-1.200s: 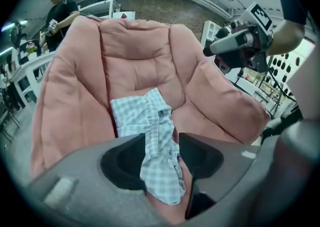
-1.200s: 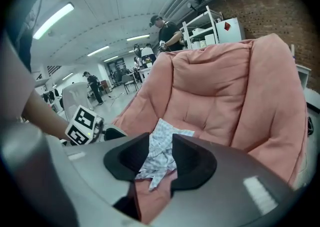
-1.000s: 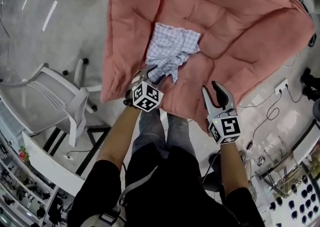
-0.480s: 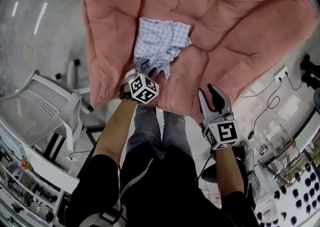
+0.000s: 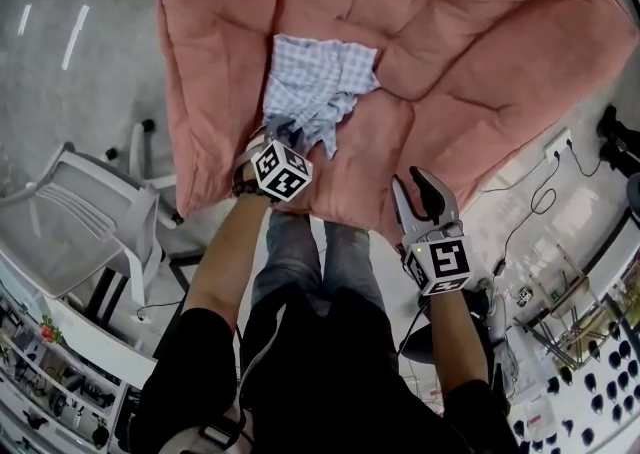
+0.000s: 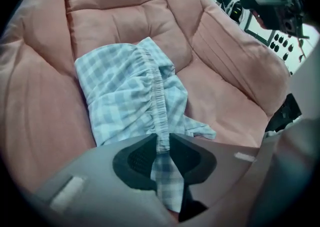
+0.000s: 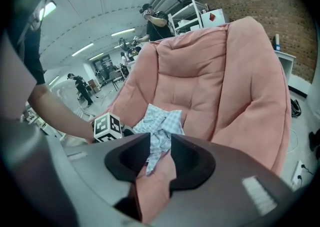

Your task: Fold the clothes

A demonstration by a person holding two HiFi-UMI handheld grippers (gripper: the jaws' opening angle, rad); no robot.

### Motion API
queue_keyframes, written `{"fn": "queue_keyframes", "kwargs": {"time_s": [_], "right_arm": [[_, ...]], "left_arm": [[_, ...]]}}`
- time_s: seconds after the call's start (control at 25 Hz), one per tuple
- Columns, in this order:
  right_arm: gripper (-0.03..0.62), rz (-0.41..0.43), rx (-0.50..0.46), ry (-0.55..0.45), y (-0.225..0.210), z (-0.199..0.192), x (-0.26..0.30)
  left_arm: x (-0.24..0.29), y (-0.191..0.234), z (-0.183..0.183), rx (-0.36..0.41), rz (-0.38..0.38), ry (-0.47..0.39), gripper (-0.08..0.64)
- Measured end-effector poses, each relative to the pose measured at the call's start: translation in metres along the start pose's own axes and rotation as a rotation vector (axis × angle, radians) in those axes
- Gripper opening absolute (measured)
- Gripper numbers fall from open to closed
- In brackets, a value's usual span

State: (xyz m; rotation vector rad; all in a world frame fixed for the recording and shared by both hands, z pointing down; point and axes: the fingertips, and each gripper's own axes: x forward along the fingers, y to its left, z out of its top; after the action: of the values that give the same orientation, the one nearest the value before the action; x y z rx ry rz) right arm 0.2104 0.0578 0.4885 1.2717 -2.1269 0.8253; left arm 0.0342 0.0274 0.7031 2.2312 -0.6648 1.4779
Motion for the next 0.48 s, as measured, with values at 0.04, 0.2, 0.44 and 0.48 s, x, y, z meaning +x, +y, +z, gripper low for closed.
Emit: {"fn": "queue_keyframes", "kwargs": {"time_s": [0.04,0.2,0.44,0.48], "right_arm": [[0.13,0.003,-0.01,0.004,0.002,0.0,0.003],[0.13,0.018,-0.05,0.018,0.011,0.006,0.016],[0.129,0.054,-0.128,0.016,0.029,0.033,0.035],[0.127,0.063,-0.15,0.018,0.034,0.038,0.039]], "left_arm": [[-0.005,0.0,0.001,-0.016,-0.012,-0.009,0.086],[-0.041,0.007,0.011,-0.101,-0.037,-0.069,0.084],[-0.107,0.038,0.029,-0.216,-0.065,-0.127,0.073],[-0.118,0.044,0.032,-0.229,-0.068,-0.133,0.064]]}}
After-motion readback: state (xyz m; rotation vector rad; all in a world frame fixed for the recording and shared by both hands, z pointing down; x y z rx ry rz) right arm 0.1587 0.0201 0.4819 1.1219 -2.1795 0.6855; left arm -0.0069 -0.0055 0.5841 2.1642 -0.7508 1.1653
